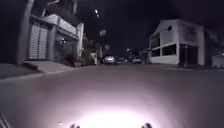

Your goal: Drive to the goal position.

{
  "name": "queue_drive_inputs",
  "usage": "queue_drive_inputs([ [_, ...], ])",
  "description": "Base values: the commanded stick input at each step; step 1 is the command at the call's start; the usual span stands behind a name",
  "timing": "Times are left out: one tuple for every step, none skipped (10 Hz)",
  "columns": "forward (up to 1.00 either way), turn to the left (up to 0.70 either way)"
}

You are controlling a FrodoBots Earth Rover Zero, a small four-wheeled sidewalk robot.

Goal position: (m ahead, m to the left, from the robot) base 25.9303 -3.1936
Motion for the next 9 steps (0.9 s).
queue_drive_inputs([
  [0.70, 0.00],
  [0.70, 0.00],
  [0.70, 0.00],
  [0.70, 0.00],
  [0.70, 0.00],
  [0.70, 0.00],
  [0.70, 0.00],
  [0.70, 0.00],
  [0.70, 0.00],
])
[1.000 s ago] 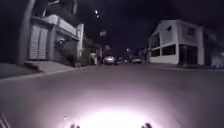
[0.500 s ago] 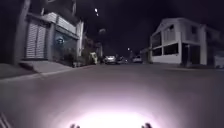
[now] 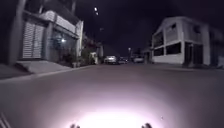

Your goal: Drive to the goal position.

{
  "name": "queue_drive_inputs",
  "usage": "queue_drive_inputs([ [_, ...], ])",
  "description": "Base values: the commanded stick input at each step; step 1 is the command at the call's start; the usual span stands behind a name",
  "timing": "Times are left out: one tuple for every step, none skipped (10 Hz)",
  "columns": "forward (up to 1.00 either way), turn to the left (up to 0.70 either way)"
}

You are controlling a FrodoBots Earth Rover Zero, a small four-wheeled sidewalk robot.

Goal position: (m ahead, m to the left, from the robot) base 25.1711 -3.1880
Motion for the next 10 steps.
queue_drive_inputs([
  [0.70, 0.00],
  [0.70, 0.00],
  [0.70, -0.20],
  [0.70, -0.35],
  [0.70, -0.35],
  [0.70, -0.24],
  [0.70, 0.00],
  [0.70, 0.00],
  [0.70, 0.00],
  [0.70, 0.00],
])
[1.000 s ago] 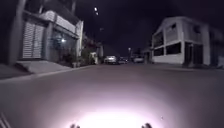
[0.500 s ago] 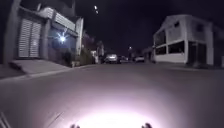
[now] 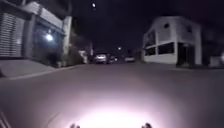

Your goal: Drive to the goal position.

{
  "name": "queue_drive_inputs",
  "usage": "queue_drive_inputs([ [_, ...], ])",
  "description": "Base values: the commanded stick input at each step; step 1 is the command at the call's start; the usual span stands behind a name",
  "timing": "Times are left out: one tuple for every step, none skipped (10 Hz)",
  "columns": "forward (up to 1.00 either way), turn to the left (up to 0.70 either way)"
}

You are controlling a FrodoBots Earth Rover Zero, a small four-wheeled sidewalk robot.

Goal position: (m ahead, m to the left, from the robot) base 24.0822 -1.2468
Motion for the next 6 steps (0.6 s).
queue_drive_inputs([
  [0.70, 0.00],
  [0.70, 0.00],
  [0.70, 0.00],
  [0.70, 0.00],
  [0.70, 0.00],
  [0.70, 0.00],
])
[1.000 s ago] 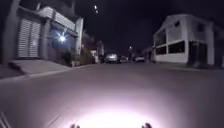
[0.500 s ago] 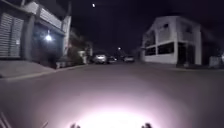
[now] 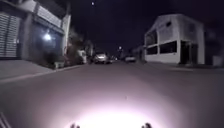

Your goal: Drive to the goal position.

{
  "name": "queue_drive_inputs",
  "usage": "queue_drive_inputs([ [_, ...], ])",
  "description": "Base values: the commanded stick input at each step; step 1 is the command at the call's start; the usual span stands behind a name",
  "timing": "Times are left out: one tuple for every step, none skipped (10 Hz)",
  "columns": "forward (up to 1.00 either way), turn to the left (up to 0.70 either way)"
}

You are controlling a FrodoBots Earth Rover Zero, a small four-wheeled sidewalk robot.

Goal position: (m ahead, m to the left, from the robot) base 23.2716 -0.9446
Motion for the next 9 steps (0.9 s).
queue_drive_inputs([
  [0.70, 0.00],
  [0.70, 0.00],
  [0.70, 0.00],
  [0.70, 0.00],
  [0.70, 0.00],
  [0.70, 0.00],
  [0.70, 0.00],
  [0.70, 0.00],
  [0.70, -0.12],
])
